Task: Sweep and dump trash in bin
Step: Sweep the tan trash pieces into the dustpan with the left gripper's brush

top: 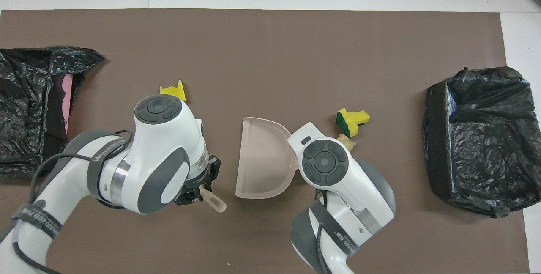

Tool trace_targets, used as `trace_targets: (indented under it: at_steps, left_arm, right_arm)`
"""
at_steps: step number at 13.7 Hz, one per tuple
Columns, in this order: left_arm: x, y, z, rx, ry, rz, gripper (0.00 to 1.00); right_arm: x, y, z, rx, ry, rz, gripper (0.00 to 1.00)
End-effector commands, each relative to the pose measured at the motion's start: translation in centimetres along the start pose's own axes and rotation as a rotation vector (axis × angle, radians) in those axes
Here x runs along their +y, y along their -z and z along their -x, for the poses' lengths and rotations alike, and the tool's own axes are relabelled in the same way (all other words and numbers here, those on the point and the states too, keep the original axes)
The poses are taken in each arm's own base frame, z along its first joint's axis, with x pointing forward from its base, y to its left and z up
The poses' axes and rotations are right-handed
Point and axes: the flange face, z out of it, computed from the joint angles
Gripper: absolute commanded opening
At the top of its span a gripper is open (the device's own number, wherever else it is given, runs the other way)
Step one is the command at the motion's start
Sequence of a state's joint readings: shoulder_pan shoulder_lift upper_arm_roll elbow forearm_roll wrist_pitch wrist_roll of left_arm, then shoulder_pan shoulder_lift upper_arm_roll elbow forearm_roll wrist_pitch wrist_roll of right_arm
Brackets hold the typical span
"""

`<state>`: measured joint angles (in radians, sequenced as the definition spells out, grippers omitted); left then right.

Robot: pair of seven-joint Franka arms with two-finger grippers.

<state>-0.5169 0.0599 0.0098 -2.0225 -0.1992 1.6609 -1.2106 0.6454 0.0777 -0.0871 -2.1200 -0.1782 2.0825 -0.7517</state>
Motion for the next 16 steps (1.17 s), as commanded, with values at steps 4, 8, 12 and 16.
trace_targets:
  at_steps: [4, 8, 12, 16]
  left_arm:
    - [-5.6, 1.1, -5.8, 0.073, -0.258, -0.126, 0.00]
    - [-6.9, 0.7, -10.3, 0.197, -0.497, -0.108, 0.00]
    - [-8.2, 0.1, -13.1, 0.215, -0.671, -0.099, 0.00]
    - [-8.8, -2.2, -10.9, 0.251, -0.777, -0.089, 0.00]
  right_arm:
    - [-0.1, -1.0, -0.7, -0.014, -0.039, -0.007, 0.00]
    - [-0.5, -0.9, -1.2, -0.012, -0.056, -0.007, 0.00]
    - [-0.9, -0.7, -1.6, -0.008, -0.112, -0.007, 0.00]
    - [-1.1, -0.8, -1.5, -0.013, -0.113, -0.011, 0.00]
